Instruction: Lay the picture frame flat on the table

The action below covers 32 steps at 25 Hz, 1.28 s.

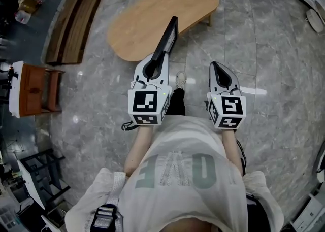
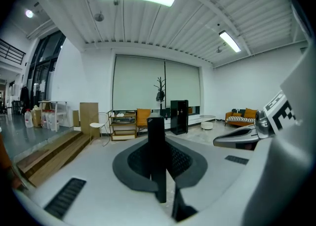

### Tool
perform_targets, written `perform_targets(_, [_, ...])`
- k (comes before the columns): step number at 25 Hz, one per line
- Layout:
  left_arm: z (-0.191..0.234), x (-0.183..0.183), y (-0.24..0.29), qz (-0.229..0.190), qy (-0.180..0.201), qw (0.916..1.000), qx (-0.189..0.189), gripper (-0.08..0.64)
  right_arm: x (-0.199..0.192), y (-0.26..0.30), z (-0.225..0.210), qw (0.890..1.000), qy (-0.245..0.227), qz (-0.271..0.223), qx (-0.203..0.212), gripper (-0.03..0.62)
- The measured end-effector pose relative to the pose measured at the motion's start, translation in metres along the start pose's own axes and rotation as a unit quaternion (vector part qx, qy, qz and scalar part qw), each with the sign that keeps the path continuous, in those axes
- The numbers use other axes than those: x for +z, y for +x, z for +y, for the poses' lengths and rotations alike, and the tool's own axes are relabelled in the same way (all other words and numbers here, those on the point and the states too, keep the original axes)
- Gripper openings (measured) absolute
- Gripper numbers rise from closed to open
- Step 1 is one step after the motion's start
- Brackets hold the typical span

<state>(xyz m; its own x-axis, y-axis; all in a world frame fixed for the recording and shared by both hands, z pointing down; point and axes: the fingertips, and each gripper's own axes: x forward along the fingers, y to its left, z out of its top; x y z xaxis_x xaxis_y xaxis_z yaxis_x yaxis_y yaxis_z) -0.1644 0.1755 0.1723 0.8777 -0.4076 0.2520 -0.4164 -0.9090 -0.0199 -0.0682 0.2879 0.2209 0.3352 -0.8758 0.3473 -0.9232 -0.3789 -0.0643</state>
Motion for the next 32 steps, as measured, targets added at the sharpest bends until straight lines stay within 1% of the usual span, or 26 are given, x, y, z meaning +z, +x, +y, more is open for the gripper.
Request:
perform_targets(2, [0.001, 0.004, 0.011, 0.000, -0.002, 1.0000, -0.007, 0.032, 0.007, 0.011, -0.005, 1.000, -0.007, 0.002, 0.000, 0.006])
perform_targets(5, [0.012, 0.009, 0.026, -0.003, 0.000, 1.0000, -0.009, 0.032, 0.017, 0.028, -0.008, 1.000, -0.011, 0.002, -0.002, 0.006])
perform_targets(9, [0.038, 0.012, 0.047, 0.001, -0.003, 1.0000, 0.001, 0.032, 0.024, 0.061, -0.005, 1.000, -0.010, 0.007, 0.009, 0.006])
perform_targets(15, [0.062, 0.023, 0.096, 0.009, -0.014, 0.9998, 0.009, 0.032, 0.042, 0.112, -0.017, 0.999, -0.021, 0.023, 0.022, 0.006])
perform_targets(20, [0.091, 0.037, 0.127, 0.006, -0.018, 0.9997, 0.011, 0.032, 0.059, 0.154, -0.028, 0.999, -0.019, 0.029, 0.011, 0.006])
perform_targets(24, [0.114, 0.042, 0.153, 0.004, -0.023, 0.9996, 0.014, 0.032, 0.075, 0.183, -0.037, 1.000, -0.021, 0.020, -0.003, 0.006])
perform_targets(28, [0.133, 0.045, 0.181, 0.005, -0.025, 0.9996, 0.012, 0.032, 0.088, 0.213, -0.042, 1.000, -0.011, 0.020, 0.002, 0.006])
perform_targets(32, [0.148, 0.045, 0.208, 0.007, -0.027, 0.9995, 0.013, 0.031, 0.097, 0.238, -0.047, 1.000, -0.019, 0.020, 0.002, 0.006])
